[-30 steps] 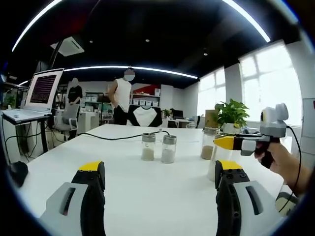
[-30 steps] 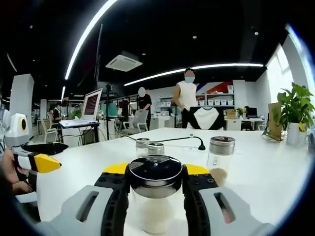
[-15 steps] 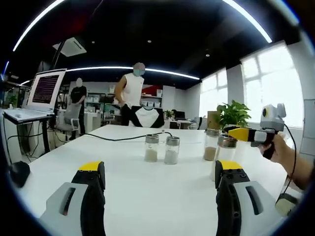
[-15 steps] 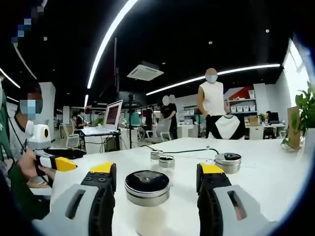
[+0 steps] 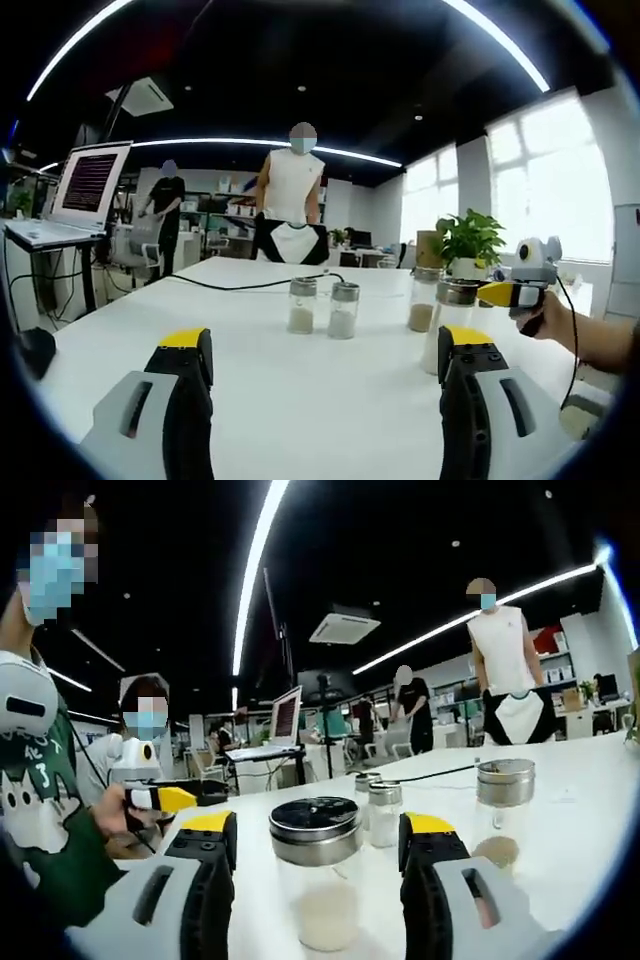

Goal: Rotate the seasoning bottle until the label or dispensing opening points toward the visible target arrow and the bottle remains upright within the marked orientation range

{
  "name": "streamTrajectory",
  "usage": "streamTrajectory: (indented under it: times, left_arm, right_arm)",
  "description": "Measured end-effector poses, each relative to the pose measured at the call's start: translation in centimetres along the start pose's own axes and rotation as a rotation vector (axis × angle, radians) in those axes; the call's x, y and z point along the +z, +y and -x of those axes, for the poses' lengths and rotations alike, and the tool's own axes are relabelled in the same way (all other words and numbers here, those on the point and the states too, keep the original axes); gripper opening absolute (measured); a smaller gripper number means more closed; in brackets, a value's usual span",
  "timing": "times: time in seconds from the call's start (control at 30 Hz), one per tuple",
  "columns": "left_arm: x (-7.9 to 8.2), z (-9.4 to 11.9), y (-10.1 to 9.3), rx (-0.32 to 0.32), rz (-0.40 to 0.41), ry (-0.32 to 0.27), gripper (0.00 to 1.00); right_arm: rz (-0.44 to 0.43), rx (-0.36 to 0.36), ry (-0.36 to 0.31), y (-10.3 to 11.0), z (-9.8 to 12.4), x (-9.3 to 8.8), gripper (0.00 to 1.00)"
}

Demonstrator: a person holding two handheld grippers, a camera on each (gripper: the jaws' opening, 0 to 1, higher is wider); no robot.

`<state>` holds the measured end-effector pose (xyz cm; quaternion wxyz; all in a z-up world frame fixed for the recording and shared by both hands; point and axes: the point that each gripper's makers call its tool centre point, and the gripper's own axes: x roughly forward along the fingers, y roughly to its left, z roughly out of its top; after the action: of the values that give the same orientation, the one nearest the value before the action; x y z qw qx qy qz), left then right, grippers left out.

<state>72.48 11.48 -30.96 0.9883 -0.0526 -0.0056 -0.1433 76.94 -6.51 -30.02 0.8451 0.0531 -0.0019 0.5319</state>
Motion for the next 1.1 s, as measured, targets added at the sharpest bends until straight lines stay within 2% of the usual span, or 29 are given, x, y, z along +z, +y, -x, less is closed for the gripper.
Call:
streamTrajectory:
  times: [0.27, 0.53, 0.63, 0.97, 1.07, 1.1]
  left_arm:
    - [0.3, 0.1, -0.7, -0.016, -0.023, -0.003, 0.98]
    - [0.3, 0.0, -1.5, -0.045, -0.018, 0.007, 0.98]
    - [0.6, 0.1, -1.5, -0.041, -0.024, -0.011, 0.99]
    - [0.4, 0.0, -1.0, -0.035, -0.020, -0.001, 0.99]
    - [0.5, 0.0, -0.9, -0.029, -0.022, -0.003, 0.99]
    - [0.5, 0.0, -0.9, -0.031, -0.021, -0.002, 0.99]
  right_arm:
    - [0.013, -0.003, -0.006, -0.1, 0.6, 0.4, 0.68]
    - [0.043, 0.018, 0.001, -0.1, 0.3, 1.0, 0.70]
    - [0.033, 0.025, 0.017, -0.3, 0.0, 0.8, 0.69]
    - [0.017, 0.104, 0.026, 0.1, -1.3, 0.8, 0.56]
    - [-0.022, 0.082, 0.010, -0.4, -1.7, 0.9, 0.59]
    - [-0.012, 0.100, 0.007, -0.2, -1.7, 1.0, 0.57]
